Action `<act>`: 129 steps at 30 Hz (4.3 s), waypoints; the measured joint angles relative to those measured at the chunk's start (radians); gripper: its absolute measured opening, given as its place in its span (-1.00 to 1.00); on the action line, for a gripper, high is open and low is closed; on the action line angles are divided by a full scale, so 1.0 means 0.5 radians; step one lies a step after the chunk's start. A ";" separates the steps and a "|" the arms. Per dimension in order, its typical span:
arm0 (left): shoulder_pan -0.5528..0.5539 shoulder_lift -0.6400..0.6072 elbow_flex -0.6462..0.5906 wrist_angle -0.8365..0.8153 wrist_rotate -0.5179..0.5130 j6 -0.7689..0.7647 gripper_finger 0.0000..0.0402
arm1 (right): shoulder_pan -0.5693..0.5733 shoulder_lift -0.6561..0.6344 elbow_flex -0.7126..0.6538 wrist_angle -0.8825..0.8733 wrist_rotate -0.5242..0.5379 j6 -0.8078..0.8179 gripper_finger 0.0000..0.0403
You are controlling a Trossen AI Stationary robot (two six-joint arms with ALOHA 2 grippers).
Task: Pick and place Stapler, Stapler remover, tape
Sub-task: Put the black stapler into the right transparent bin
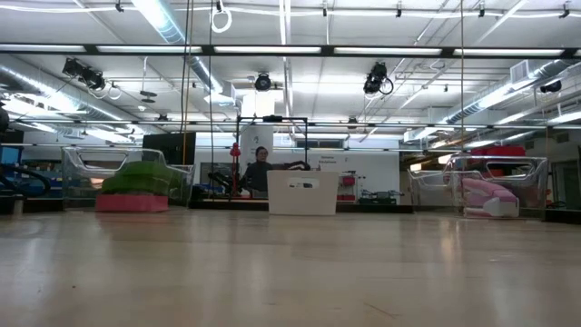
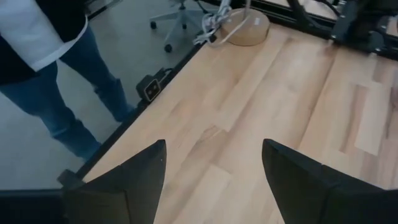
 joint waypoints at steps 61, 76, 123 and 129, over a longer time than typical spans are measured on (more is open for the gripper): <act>0.000 0.001 0.000 0.008 0.001 0.000 -0.86 | 1.598 0.480 -0.002 -0.406 0.494 -0.498 0.30; 0.000 0.001 0.000 0.008 0.001 0.000 -0.86 | 1.571 0.496 -0.276 -0.326 0.467 -0.910 0.30; 0.000 0.001 0.000 0.008 0.001 0.000 -0.86 | 1.105 0.491 -1.250 0.527 0.296 -0.781 -0.30; 0.000 0.001 0.000 0.008 0.001 0.000 -0.86 | 1.105 0.490 -1.250 0.559 0.292 -0.773 -0.45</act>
